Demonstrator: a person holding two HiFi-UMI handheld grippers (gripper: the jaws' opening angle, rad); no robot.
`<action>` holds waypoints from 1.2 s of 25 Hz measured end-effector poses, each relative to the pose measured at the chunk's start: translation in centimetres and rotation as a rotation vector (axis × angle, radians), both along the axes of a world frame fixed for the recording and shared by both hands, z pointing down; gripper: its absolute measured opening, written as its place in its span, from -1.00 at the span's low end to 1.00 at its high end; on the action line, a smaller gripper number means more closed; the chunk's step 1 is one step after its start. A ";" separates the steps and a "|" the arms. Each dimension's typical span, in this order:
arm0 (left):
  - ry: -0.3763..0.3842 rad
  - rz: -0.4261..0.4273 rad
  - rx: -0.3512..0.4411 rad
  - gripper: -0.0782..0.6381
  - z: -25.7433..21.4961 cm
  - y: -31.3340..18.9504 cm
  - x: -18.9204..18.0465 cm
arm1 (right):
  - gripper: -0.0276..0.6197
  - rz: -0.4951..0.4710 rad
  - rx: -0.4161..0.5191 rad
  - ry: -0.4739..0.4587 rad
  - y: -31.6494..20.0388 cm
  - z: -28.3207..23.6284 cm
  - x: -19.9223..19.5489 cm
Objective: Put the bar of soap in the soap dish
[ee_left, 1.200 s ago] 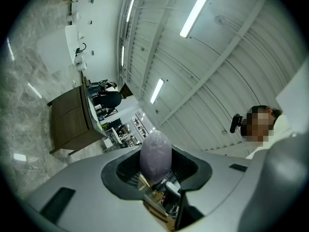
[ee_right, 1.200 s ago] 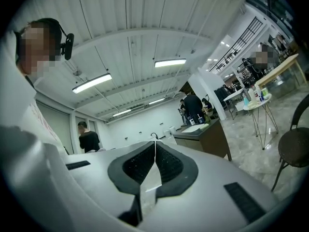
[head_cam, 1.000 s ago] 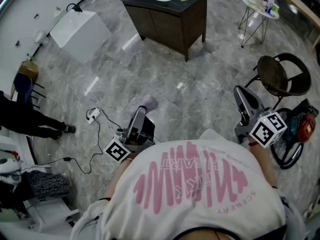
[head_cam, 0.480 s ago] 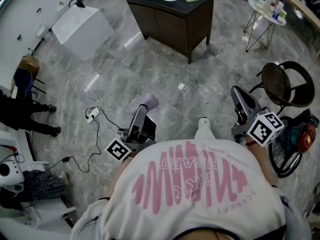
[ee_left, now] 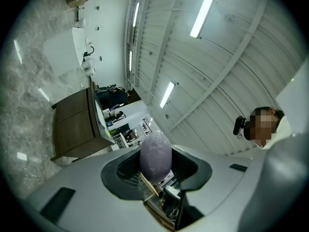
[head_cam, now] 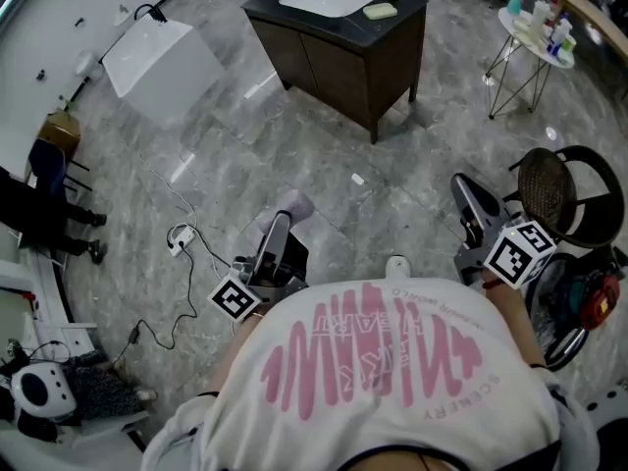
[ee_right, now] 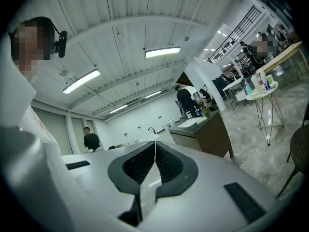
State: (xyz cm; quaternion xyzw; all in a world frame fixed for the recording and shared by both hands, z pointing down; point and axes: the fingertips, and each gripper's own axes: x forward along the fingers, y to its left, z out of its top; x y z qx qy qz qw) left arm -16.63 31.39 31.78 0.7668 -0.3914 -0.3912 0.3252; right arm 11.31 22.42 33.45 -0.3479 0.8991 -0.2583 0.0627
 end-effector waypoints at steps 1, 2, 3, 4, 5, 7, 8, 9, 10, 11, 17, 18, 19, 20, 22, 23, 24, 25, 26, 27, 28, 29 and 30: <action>-0.007 0.004 0.000 -0.33 -0.1 -0.8 0.3 | -0.86 -0.009 -0.003 0.001 -0.9 0.1 -0.2; -0.012 0.008 -0.001 -0.33 -0.1 -1.7 0.5 | -0.86 -0.019 -0.004 0.004 -1.8 0.1 -0.4; -0.013 0.012 -0.004 -0.33 -0.1 -2.5 0.8 | -0.86 -0.029 -0.003 0.008 -2.6 0.1 -0.6; -0.014 0.014 -0.008 -0.33 0.0 -3.3 1.1 | -0.86 -0.039 -0.002 0.014 -3.4 0.1 -0.7; -0.014 0.013 -0.013 -0.33 0.1 -4.1 1.3 | -0.86 -0.048 0.000 0.020 -4.2 0.1 -0.8; -0.011 0.007 -0.023 -0.33 0.3 -5.8 1.9 | -0.86 -0.062 0.001 0.033 -5.9 0.2 -0.5; -0.010 0.004 -0.024 -0.33 0.4 -6.8 2.2 | -0.86 -0.067 0.001 0.037 -6.9 0.3 -0.3; -0.010 0.002 -0.022 -0.33 0.5 -7.9 2.6 | -0.86 -0.072 0.003 0.039 -8.0 0.4 0.1; -0.011 0.000 -0.019 -0.33 0.6 -9.1 3.0 | -0.86 -0.075 0.006 0.041 -9.2 0.6 0.4; -0.013 -0.001 -0.014 -0.33 0.6 -10.1 3.3 | -0.86 -0.077 0.010 0.042 -10.1 0.8 0.8; -0.025 -0.017 0.009 -0.33 0.2 -12.1 4.3 | -0.86 -0.092 0.026 0.034 -12.2 0.2 1.7; -0.024 -0.020 0.011 -0.33 0.3 -12.5 4.5 | -0.86 -0.098 0.030 0.033 -12.7 0.2 1.8; -0.023 -0.023 0.014 -0.33 0.3 -13.0 4.8 | -0.86 -0.104 0.033 0.029 -13.1 0.2 2.0; -0.021 -0.024 0.015 -0.33 0.4 -13.4 5.1 | -0.86 -0.109 0.036 0.022 -13.5 0.3 2.1; -0.015 -0.025 0.009 -0.33 0.8 -14.0 5.6 | -0.86 -0.116 0.033 -0.002 -14.1 0.3 2.4; -0.009 -0.023 0.002 -0.33 1.0 -14.1 5.8 | -0.86 -0.118 0.028 -0.015 -14.3 0.3 2.6; -0.002 -0.020 -0.005 -0.33 1.3 -14.3 6.0 | -0.86 -0.118 0.025 -0.024 -14.5 0.2 2.7; 0.003 -0.014 -0.012 -0.33 1.5 -14.6 6.1 | -0.86 -0.116 0.026 -0.027 -14.7 0.0 2.9; 0.005 -0.006 -0.019 -0.33 1.7 -15.1 6.2 | -0.86 -0.112 0.032 -0.027 -15.0 -0.3 3.0; 0.002 0.004 -0.023 -0.33 1.8 -15.6 6.3 | -0.86 -0.105 0.040 -0.029 -15.3 -0.6 3.2; -0.002 0.014 -0.025 -0.33 1.7 -16.2 6.3 | -0.86 -0.094 0.045 -0.036 -15.8 -0.8 3.5; -0.008 0.023 -0.024 -0.33 1.6 -16.8 6.4 | -0.86 -0.078 0.047 -0.043 -16.1 -0.9 3.9; -0.022 0.032 -0.021 -0.33 1.4 -17.5 6.5 | -0.86 -0.060 0.050 -0.044 -16.5 -1.0 4.4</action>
